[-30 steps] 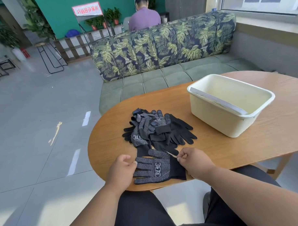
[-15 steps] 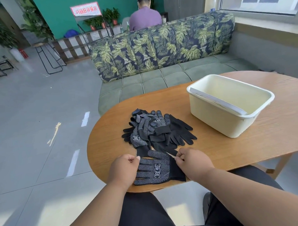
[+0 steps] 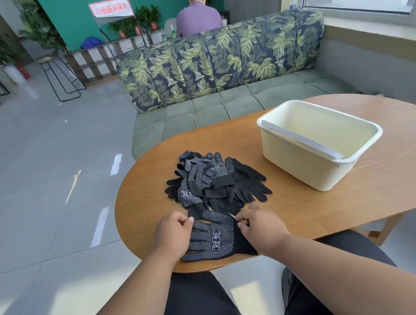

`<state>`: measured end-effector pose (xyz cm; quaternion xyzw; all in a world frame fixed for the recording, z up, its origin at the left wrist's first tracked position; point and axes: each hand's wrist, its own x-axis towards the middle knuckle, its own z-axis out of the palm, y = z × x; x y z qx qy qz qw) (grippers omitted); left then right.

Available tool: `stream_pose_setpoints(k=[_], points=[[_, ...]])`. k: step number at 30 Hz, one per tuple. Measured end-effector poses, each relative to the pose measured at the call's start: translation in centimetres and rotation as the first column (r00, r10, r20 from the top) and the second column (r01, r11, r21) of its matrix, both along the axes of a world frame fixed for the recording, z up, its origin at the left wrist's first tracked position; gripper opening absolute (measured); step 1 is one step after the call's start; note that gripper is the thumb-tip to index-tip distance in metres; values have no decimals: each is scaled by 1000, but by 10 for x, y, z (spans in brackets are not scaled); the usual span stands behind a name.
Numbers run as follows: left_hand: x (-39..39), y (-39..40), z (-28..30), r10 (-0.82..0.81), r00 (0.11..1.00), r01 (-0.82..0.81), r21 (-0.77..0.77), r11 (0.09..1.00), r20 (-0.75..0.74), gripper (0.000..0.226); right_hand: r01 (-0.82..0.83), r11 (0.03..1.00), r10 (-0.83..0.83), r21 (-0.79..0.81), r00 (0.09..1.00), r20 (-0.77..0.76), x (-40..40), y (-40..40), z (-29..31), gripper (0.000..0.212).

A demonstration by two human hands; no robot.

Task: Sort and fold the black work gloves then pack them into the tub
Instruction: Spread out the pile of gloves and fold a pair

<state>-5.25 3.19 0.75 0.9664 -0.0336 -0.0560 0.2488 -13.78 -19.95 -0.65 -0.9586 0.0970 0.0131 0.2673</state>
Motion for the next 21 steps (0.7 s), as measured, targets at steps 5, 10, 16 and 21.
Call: stream_pose_setpoints(k=[5, 10, 16, 21], points=[[1, -1, -1, -15, 1000, 14, -101, 995, -1, 14, -26, 1000, 25, -10, 1000, -19, 4, 5, 2, 41], [-2, -6, 1, -59, 993, 66, -75, 995, 98, 11, -15, 1000, 14, 15, 999, 41, 1, 6, -5, 38], [-2, -25, 9, -323, 944, 325, -25, 945, 70, 44, -30, 999, 26, 37, 994, 109, -2, 3, -13, 21], [7, -32, 8, -453, 892, 453, 10, 892, -17, 47, -44, 998, 39, 48, 995, 96, -1, 1, -13, 21]])
